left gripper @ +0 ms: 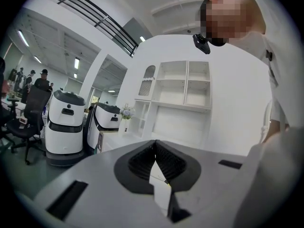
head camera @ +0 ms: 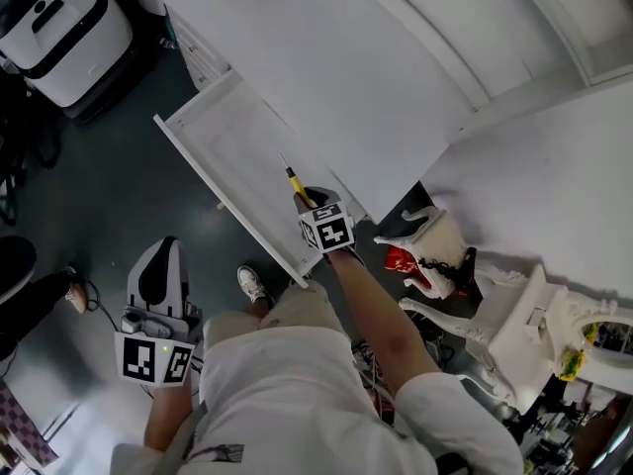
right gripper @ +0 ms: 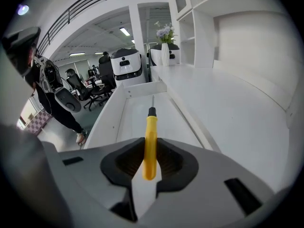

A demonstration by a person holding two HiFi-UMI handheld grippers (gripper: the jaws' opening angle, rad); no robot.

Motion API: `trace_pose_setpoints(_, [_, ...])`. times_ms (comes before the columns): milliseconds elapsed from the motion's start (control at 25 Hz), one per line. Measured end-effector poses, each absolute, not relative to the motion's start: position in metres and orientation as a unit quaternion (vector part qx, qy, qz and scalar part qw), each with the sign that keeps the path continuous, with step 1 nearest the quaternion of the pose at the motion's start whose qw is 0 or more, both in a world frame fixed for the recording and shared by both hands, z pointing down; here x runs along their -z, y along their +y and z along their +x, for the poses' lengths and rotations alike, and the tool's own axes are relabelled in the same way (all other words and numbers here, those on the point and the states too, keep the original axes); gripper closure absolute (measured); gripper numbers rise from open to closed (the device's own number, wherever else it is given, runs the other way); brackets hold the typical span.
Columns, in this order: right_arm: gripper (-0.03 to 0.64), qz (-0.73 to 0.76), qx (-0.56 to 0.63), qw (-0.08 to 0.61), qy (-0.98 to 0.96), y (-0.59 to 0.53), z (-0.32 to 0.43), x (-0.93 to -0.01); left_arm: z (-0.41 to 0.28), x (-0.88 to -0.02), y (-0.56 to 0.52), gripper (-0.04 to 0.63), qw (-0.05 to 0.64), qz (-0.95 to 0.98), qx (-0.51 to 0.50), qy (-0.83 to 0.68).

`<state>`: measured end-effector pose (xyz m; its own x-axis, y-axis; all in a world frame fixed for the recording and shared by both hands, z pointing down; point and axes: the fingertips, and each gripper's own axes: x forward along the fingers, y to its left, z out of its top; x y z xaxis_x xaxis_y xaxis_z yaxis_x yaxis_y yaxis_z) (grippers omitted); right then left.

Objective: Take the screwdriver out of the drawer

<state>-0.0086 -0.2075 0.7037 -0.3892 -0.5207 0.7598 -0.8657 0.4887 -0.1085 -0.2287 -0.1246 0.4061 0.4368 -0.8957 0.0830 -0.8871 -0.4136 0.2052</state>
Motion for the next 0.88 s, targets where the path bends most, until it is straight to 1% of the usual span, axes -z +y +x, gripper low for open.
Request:
trace_pose_setpoints(200, [0.529,0.457,-0.233,0.313,-0.799,-0.204,-0.005,-0.667,-0.232,-0.391,-0.123,0.580,0.097,0.848,0.037,-0.520])
trace_pose_setpoints(360, [0.529,0.477,-0.217,0.274,-0.806,-0.210,0.000,-0.628,-0.231,-0.378,-0.123,0.580,0.084,0.853,0.047,-0.513])
trace_pose_setpoints(520, [0.529,0.494,-0.199,0.226,-0.816,-0.219,0.007,-0.583,-0.228,-0.366,-0.124,0.580,0.074,0.856,0.056,-0.509])
trace_pose_setpoints(680, [0.529,0.509,-0.190,0.160,-0.824,-0.234,0.020,-0.534,-0.222,-0.353,-0.133,0.580,0.056,0.856,0.062,-0.511])
trace_pose_setpoints(880, [0.529,0.514,-0.150,0.097,-0.839,-0.243,0.042,-0.462,-0.215,-0.331,-0.142,0.580,0.032,0.848,0.072,-0.525])
